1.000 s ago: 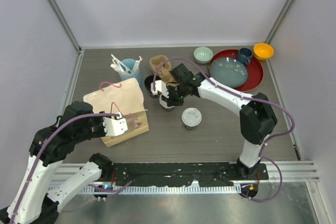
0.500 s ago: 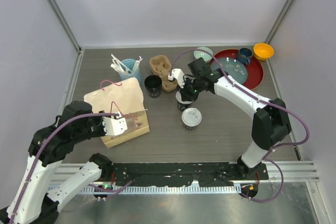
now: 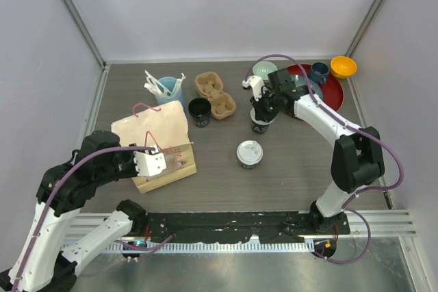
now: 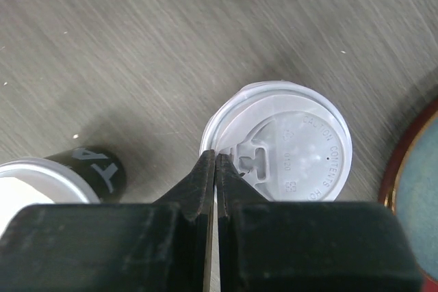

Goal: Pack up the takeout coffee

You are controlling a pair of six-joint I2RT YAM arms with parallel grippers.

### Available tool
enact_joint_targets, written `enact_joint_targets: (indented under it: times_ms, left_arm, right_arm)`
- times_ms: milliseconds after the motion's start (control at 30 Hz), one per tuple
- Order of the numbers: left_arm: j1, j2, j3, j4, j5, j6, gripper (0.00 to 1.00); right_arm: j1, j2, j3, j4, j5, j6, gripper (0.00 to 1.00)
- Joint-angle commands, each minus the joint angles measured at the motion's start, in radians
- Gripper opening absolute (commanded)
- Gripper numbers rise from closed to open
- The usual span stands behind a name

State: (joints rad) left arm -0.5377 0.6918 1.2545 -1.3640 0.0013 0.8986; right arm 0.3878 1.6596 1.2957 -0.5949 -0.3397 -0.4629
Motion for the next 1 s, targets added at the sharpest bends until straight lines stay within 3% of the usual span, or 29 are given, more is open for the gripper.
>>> enact_joint_targets:
  times_ms: [0, 333, 467, 533, 833, 967]
  left_arm:
    - [-0.002, 0.008, 0.033, -0.167, 0.017, 0.011, 0.0]
    - [-0.002, 0.012, 0.034, -0.165, 0.012, 0.01, 0.0]
    - [-0.002, 0.014, 0.033, -0.164, 0.012, 0.011, 0.0]
    - [-0.001, 0.012, 0.034, -0.162, 0.014, 0.011, 0.0]
    - [-0.001, 0.014, 0.034, -0.161, 0.016, 0.011, 0.0]
    - [-0.002, 0.012, 0.036, -0.159, 0.019, 0.006, 0.0]
  right_arm:
    - [-0.035, 0.018, 0.046, 0.061, -0.01, 0.027, 0.01]
    - [-0.076, 0.104, 0.161, 0.055, -0.005, 0.01, 0.03]
    - [-0.075, 0.114, 0.163, 0.053, 0.01, 0.007, 0.2]
    - [-0.075, 0.106, 0.163, 0.052, 0.005, 0.007, 0.34]
    - [-0.049, -0.033, 0.163, 0.029, 0.002, 0.047, 0.58]
    - [-0.018, -0.15, 0.09, 0.014, -0.043, 0.059, 0.64]
